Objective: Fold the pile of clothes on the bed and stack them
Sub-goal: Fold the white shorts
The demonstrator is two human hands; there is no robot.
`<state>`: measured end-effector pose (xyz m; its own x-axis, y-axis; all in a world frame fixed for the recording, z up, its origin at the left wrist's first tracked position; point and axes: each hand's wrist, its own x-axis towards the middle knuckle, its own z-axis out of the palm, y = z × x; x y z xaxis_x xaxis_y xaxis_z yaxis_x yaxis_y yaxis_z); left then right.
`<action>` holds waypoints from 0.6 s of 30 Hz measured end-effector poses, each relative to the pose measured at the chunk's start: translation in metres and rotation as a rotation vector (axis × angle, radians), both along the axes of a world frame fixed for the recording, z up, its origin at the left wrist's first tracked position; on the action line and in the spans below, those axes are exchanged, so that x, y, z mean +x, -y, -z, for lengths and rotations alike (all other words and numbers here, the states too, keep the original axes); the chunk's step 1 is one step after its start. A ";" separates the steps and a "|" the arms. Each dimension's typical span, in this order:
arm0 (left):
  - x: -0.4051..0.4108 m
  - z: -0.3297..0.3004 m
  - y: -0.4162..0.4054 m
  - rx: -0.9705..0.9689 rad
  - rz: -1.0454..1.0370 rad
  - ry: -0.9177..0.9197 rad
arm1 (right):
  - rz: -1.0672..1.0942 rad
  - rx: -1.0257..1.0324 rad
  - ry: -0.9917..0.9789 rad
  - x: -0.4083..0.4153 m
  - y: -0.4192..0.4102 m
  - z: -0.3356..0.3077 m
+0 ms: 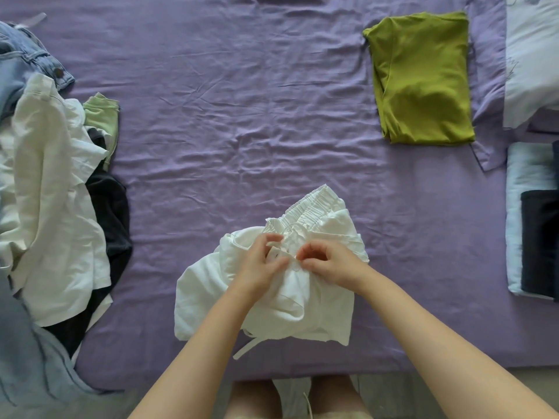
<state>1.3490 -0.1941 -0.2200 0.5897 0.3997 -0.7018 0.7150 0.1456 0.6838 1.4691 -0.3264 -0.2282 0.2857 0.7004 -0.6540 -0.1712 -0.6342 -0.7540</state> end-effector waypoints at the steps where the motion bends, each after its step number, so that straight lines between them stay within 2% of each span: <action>1: -0.002 -0.001 -0.001 -0.014 -0.043 -0.001 | -0.013 -0.014 0.017 -0.002 0.000 0.000; 6: -0.002 -0.002 -0.003 0.033 -0.008 0.023 | 0.066 0.042 0.270 0.002 -0.013 -0.006; 11: 0.000 -0.007 -0.001 0.076 0.095 0.136 | -0.203 0.119 0.337 0.009 -0.033 -0.010; 14: -0.003 -0.008 -0.001 0.095 0.116 0.155 | -0.365 0.058 0.457 0.013 -0.032 -0.009; 18: -0.009 -0.003 -0.002 0.135 0.047 -0.002 | -0.420 -0.111 0.478 0.013 -0.027 -0.007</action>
<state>1.3404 -0.1922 -0.2166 0.6091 0.4622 -0.6444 0.7200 0.0183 0.6937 1.4817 -0.2993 -0.2211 0.2800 0.7514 -0.5975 0.4468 -0.6528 -0.6117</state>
